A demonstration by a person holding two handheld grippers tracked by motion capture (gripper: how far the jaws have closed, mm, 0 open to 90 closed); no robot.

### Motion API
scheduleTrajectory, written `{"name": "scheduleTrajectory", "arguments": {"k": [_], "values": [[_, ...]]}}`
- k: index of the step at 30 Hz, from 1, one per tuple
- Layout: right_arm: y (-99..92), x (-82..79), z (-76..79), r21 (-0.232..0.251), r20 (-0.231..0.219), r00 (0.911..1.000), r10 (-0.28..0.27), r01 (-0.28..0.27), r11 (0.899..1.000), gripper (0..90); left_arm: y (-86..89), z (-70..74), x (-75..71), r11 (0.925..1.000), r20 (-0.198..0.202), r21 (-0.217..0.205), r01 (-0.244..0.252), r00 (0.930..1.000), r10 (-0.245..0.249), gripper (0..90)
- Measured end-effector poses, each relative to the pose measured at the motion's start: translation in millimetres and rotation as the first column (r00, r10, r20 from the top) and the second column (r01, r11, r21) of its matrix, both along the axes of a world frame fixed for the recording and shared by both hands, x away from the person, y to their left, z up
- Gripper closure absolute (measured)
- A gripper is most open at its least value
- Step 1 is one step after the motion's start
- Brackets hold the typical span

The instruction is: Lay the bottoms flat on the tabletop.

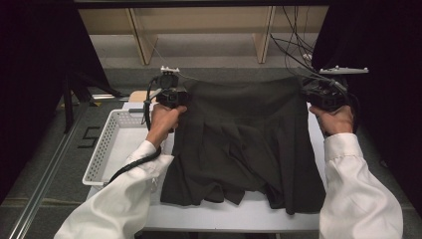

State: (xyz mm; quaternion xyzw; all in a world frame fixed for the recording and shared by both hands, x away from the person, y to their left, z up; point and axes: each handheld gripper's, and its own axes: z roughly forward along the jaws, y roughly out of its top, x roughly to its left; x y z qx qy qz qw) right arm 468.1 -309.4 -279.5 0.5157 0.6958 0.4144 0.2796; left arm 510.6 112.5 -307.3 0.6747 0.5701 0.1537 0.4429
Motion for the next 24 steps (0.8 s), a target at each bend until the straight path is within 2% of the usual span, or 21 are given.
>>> {"name": "scheduleTrajectory", "arguments": {"k": [1,2,3,5,7,9,11,12,13,14,15,16,18,22,24], "values": [[0.7,0.9,-1.1,-0.008,-0.002,1.0000,-0.009,0.009,1.000,86.5,-1.6,-1.1,1.1,0.9994,-0.007,0.035,0.002,1.0000,-0.002,85.1],[3.9,2.8,-2.9,-0.047,-0.029,0.9996,-0.001,-0.001,0.999,86.5,-3.4,-2.0,1.0,0.9982,-0.010,0.058,0.013,0.9999,-0.013,85.1],[6.4,3.0,-3.2,-0.066,-0.040,0.9992,0.002,-0.005,0.998,86.5,-3.8,-2.7,1.4,0.9986,-0.012,0.049,0.020,0.9997,-0.020,85.1],[4.6,2.7,-0.4,-0.023,-0.018,0.9998,-0.003,0.002,1.000,86.5,-3.4,-1.7,3.3,0.9990,-0.011,0.044,0.011,0.9999,-0.010,85.1],[3.3,4.7,3.4,-0.021,-0.013,0.9999,-0.006,0.005,1.000,86.5,-2.4,2.4,5.0,0.9995,-0.006,0.032,0.008,1.0000,-0.007,85.1],[4.0,5.0,7.8,-0.019,0.001,0.9999,-0.011,0.011,1.000,86.5,-1.1,10.4,5.8,0.9996,0.013,0.028,0.001,0.9999,-0.001,85.1],[6.6,2.9,15.7,-0.015,0.035,0.9993,-0.013,0.014,1.000,86.5,-1.0,22.2,4.5,0.9994,0.056,0.033,-0.009,0.9984,0.007,85.2],[7.1,2.3,18.2,-0.014,0.048,0.9987,-0.014,0.015,1.000,86.5,0.7,29.6,2.2,0.9996,0.086,0.014,-0.023,0.9961,0.021,85.2],[8.8,2.9,19.8,-0.010,0.062,0.9978,-0.022,0.023,1.000,86.6,0.9,31.5,1.3,0.9995,0.097,0.010,-0.031,0.9948,0.030,85.3],[11.4,4.4,18.9,-0.030,0.051,0.9984,-0.025,0.027,0.999,86.6,-1.4,30.5,1.7,0.9985,0.096,0.043,-0.034,0.9949,0.030,85.4],[15.3,7.0,16.5,-0.076,0.027,0.9995,-0.019,0.021,0.997,86.5,-3.0,26.8,3.6,0.9976,0.069,0.067,-0.019,0.9975,0.015,85.3],[17.1,8.0,14.8,-0.088,0.021,0.9996,-0.016,0.018,0.996,86.5,-2.5,24.7,4.6,0.9976,0.060,0.067,-0.017,0.9981,0.013,85.3],[15.2,7.8,14.6,-0.044,0.040,0.9989,-0.024,0.025,0.999,86.5,-1.2,21.4,5.8,0.9982,0.063,0.049,-0.034,0.9975,0.030,85.3],[16.6,12.4,13.5,-0.074,0.032,0.9987,-0.040,0.042,0.996,86.3,-2.1,21.5,7.7,0.9980,0.064,0.055,-0.029,0.9977,0.025,85.1],[16.6,16.0,12.6,-0.065,0.027,0.9984,-0.049,0.051,0.997,86.2,-3.0,21.3,9.4,0.9982,0.066,0.050,-0.032,0.9974,0.029,84.9]]}}
